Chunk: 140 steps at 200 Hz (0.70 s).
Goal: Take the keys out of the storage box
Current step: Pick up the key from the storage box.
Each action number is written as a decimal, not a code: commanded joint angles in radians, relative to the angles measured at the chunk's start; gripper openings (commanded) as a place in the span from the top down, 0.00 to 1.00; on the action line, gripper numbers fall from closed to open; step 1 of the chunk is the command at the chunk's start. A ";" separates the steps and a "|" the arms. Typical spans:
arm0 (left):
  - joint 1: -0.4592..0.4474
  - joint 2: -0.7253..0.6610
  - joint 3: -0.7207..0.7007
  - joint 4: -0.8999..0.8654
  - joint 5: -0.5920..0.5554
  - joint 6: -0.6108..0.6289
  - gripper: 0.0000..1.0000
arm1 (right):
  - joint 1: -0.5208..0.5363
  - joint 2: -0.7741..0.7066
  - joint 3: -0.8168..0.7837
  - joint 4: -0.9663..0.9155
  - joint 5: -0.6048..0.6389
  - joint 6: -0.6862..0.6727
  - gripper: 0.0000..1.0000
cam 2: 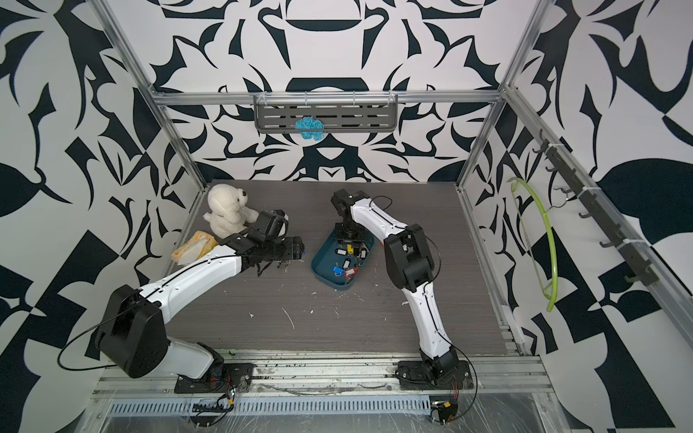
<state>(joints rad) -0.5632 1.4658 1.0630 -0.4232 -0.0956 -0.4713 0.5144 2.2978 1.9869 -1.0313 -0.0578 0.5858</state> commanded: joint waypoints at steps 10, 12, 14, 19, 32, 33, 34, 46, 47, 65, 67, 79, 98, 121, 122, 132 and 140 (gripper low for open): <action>-0.003 -0.006 -0.028 0.011 0.004 0.005 0.17 | 0.005 0.014 0.056 -0.035 0.060 0.075 0.59; -0.003 -0.007 -0.030 0.012 0.004 0.005 0.17 | 0.006 0.015 0.057 -0.034 0.061 0.076 0.60; -0.003 -0.006 -0.030 0.012 0.003 0.005 0.17 | 0.006 0.016 0.058 -0.034 0.061 0.077 0.60; -0.003 -0.007 -0.031 0.013 0.004 0.005 0.17 | 0.005 0.020 0.061 -0.032 0.061 0.081 0.60; -0.002 -0.005 -0.034 0.016 0.004 0.005 0.17 | 0.006 0.030 0.075 -0.033 0.066 0.087 0.61; -0.003 -0.005 -0.034 0.017 0.004 0.005 0.17 | 0.006 0.031 0.075 -0.033 0.067 0.087 0.61; -0.003 -0.005 -0.034 0.017 0.004 0.005 0.17 | 0.006 0.032 0.076 -0.033 0.068 0.088 0.61; -0.002 -0.004 -0.035 0.018 0.004 0.006 0.17 | 0.005 0.039 0.087 -0.036 0.071 0.092 0.62; -0.003 -0.004 -0.036 0.018 0.002 0.006 0.17 | 0.006 0.040 0.089 -0.036 0.071 0.093 0.63; -0.003 -0.004 -0.040 0.018 0.001 0.010 0.17 | 0.006 0.047 0.107 -0.039 0.079 0.097 0.64; -0.003 -0.003 -0.039 0.018 0.001 0.011 0.17 | 0.006 0.048 0.109 -0.040 0.080 0.097 0.65; -0.003 -0.002 -0.040 0.018 0.001 0.013 0.17 | 0.005 0.052 0.125 -0.045 0.087 0.098 0.65; -0.003 -0.001 -0.043 0.021 0.000 0.014 0.17 | 0.006 0.060 0.146 -0.051 0.099 0.103 0.66; -0.003 0.000 -0.045 0.021 -0.001 0.015 0.17 | 0.004 0.079 0.182 -0.067 0.107 0.104 0.67; -0.003 -0.001 -0.044 0.021 -0.001 0.016 0.17 | 0.005 0.080 0.184 -0.068 0.108 0.104 0.67; -0.003 -0.001 -0.045 0.021 -0.001 0.016 0.17 | 0.006 0.092 0.205 -0.079 0.108 0.103 0.67; -0.002 0.000 -0.044 0.020 -0.003 0.017 0.17 | 0.005 0.101 0.219 -0.087 0.113 0.104 0.67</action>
<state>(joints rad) -0.5632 1.4658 1.0370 -0.4080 -0.0963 -0.4698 0.5167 2.3913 2.1414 -1.0645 0.0227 0.6762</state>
